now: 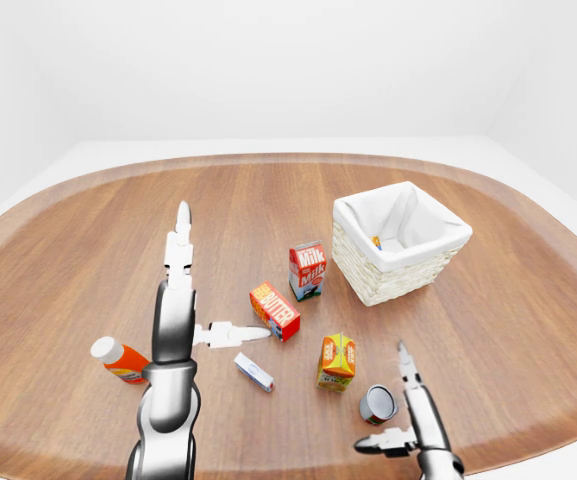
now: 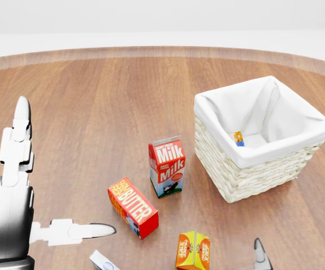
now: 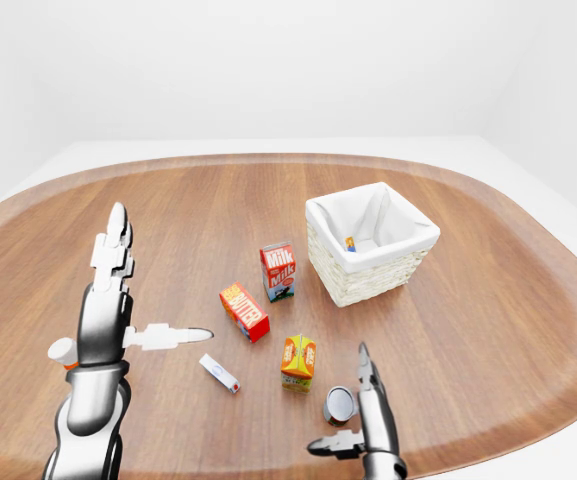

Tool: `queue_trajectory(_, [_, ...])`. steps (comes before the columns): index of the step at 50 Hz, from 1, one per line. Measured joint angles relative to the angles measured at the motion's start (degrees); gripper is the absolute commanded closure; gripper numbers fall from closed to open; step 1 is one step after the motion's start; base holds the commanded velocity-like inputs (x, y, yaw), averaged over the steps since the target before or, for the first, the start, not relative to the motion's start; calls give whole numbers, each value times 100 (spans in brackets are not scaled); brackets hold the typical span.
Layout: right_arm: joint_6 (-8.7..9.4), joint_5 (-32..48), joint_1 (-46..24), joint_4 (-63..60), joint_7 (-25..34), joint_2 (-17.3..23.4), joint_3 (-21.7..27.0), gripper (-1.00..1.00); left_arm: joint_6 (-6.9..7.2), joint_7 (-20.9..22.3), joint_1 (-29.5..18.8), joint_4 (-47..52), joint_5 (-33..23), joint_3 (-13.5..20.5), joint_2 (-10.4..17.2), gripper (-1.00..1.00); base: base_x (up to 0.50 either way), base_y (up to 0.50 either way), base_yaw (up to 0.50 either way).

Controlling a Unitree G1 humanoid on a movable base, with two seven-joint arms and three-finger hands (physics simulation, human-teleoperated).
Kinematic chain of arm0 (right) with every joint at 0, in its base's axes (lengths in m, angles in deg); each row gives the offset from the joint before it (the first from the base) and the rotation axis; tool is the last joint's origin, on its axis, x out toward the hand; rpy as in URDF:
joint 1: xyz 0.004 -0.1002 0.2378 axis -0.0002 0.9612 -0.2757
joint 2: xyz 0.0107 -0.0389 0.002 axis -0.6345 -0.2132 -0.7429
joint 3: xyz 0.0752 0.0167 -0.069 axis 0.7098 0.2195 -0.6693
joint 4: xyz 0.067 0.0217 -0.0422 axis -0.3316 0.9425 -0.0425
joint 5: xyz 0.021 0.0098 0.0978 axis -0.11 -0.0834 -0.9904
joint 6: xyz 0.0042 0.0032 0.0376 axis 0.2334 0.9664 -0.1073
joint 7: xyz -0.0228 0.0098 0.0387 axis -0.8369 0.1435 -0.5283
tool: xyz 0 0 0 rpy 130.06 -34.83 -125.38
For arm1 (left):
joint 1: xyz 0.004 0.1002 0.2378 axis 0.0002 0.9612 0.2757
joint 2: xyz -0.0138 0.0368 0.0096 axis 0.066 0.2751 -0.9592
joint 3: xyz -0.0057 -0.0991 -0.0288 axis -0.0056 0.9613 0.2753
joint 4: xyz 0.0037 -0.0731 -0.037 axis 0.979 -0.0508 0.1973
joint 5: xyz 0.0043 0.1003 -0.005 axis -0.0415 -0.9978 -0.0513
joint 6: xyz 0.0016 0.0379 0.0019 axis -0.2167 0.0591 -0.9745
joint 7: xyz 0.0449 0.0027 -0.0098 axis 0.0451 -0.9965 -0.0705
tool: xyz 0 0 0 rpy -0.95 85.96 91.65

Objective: Pick up the alphabet soup and the tomato sauce, and put them in the basket.

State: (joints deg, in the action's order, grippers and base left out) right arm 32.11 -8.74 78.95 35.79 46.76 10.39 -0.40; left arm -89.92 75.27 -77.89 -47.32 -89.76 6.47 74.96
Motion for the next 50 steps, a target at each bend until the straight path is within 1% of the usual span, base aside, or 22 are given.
queue_trajectory(20, [0,-27,-238,427,130,-108,334,-100,0,-5,8,-6,-11,-11,-1,-100,0,0,0])
queue_trajectory(34, [0,-45,-434,558,197,-146,446,-100,0,-12,1,-22,-14,-10,1,-100,0,0,0])
queue_trajectory(50, [0,26,-730,995,79,-124,524,-100,0,-1,5,0,-6,-6,0,-100,0,0,0])
